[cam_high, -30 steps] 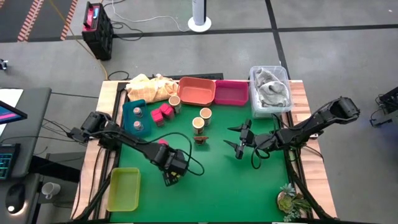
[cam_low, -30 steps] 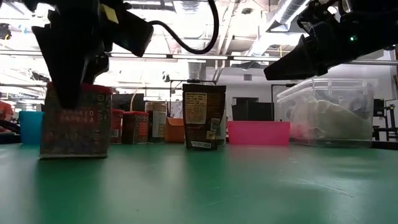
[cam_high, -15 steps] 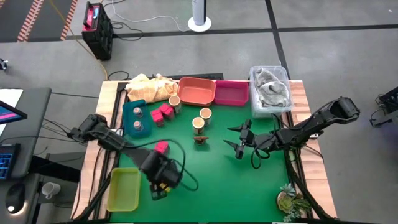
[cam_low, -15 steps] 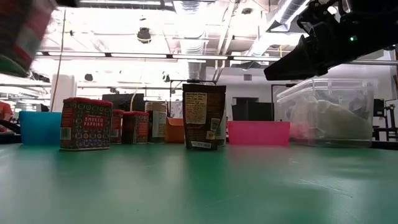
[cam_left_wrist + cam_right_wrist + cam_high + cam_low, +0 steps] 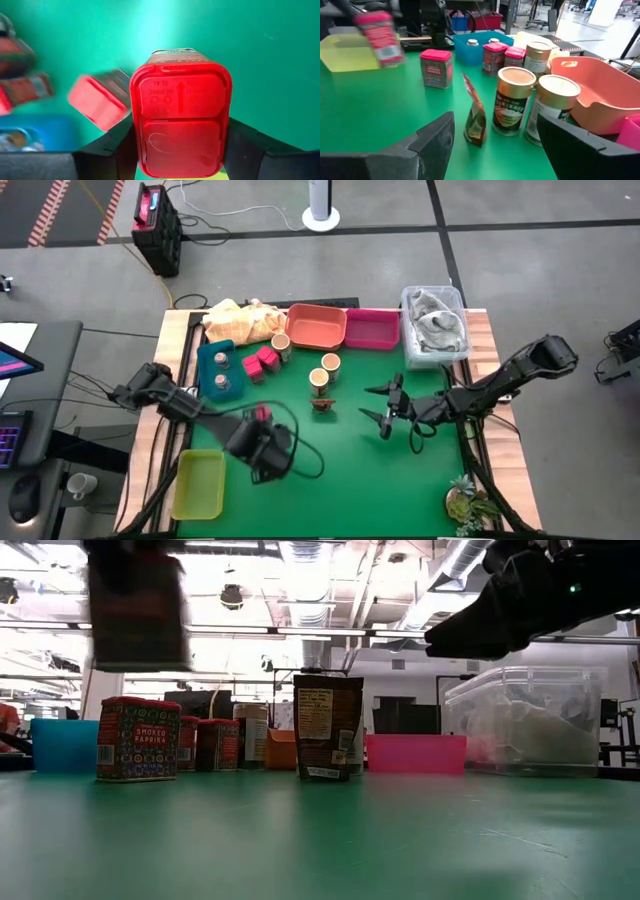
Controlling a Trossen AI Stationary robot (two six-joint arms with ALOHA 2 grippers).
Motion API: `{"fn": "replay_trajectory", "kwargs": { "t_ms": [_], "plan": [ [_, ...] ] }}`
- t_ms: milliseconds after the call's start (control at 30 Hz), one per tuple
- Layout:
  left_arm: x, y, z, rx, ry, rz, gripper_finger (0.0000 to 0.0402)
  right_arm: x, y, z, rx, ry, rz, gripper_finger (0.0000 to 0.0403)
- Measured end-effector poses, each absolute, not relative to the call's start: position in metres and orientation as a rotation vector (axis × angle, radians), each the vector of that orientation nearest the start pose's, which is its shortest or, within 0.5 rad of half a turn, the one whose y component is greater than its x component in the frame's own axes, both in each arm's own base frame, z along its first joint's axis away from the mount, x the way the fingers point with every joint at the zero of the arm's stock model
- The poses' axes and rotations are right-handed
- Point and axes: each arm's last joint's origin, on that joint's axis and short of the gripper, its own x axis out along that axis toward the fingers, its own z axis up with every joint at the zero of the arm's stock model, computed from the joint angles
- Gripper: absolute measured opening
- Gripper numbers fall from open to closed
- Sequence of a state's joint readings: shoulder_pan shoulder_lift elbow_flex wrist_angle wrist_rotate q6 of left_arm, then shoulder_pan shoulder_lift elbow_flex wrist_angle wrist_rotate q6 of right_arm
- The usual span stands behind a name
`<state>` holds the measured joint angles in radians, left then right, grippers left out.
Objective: Sort spices by type
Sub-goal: Put the bottom right red seasoning can into the orange bin
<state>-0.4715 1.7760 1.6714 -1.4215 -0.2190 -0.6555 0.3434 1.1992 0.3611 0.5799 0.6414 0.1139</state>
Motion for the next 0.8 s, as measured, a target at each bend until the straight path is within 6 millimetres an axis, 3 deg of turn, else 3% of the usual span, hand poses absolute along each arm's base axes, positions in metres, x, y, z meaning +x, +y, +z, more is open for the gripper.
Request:
{"fn": "replay_trajectory", "kwargs": {
  "t_ms": [300, 800],
  "plan": [
    [0.323, -0.072, 0.304, -0.01, 1.403, 0.305, 0.0213, 0.21, 0.069, 0.185, -0.004, 0.206, -0.258, 0.0309],
    [0.338, 0.045, 0.334, 0.023, 1.296, 0.417, 0.0213, 0.21, 0.07, 0.184, -0.015, 0.212, -0.255, 0.0309]
  ]
}}
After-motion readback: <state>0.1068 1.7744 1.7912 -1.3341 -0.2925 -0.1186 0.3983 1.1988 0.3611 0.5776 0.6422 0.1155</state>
